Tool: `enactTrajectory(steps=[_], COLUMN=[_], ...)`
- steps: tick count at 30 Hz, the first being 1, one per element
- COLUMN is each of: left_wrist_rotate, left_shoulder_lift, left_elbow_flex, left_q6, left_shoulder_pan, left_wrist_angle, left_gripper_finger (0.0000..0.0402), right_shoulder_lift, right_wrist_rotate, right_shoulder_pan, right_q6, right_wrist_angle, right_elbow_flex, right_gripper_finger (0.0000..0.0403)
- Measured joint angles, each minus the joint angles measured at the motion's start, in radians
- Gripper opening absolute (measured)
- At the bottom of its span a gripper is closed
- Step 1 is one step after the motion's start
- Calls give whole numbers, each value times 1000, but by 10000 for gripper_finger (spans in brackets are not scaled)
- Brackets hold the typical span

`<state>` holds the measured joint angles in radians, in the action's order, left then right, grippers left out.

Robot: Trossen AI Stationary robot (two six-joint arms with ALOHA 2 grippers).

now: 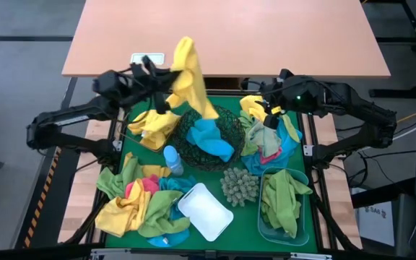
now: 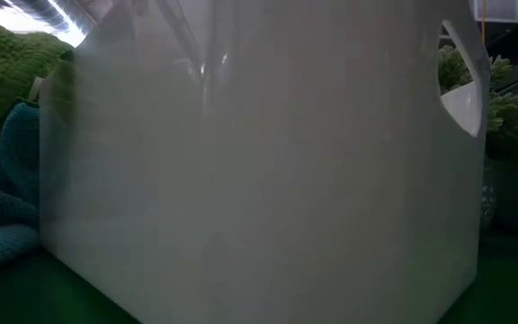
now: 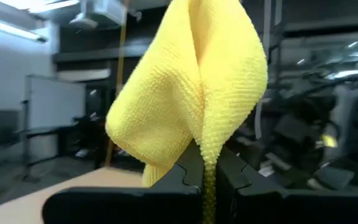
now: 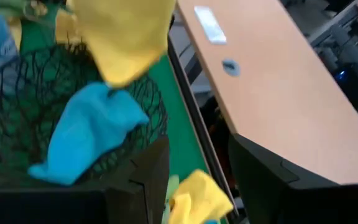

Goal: Sort microfiber towel by color & place in baskets
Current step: Put the yellow microfiber cloth into the rectangular wire basket

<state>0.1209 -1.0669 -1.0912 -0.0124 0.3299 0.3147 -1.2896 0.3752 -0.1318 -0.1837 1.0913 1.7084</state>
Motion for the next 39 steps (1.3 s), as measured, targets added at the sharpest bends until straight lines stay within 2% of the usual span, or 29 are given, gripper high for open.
enactTrajectory(steps=[9,15,20,30,39], left_wrist_rotate=[121,258,379,382,258], left_shoulder_lift=[137,153,143,41,-129], left_elbow_flex=[0,0,0,1,2], left_q6=[0,-1,-18,-218,-240], left_shoulder_pan=[69,94,118,120,119], left_wrist_angle=[-352,-588,-817,-1216,-1352], left_gripper_finger=[0,2,2,4,5], right_shoulder_lift=[0,0,0,0,0], right_wrist_rotate=[0,-1,-34,-57,-58], right_shoulder_pan=[0,0,0,0,0], right_q6=[62,86,100,105,105], right_wrist_angle=[137,273,298,298,298], right_elbow_flex=[0,-1,-1,-1,-1], right_gripper_finger=[163,163,163,163,163])
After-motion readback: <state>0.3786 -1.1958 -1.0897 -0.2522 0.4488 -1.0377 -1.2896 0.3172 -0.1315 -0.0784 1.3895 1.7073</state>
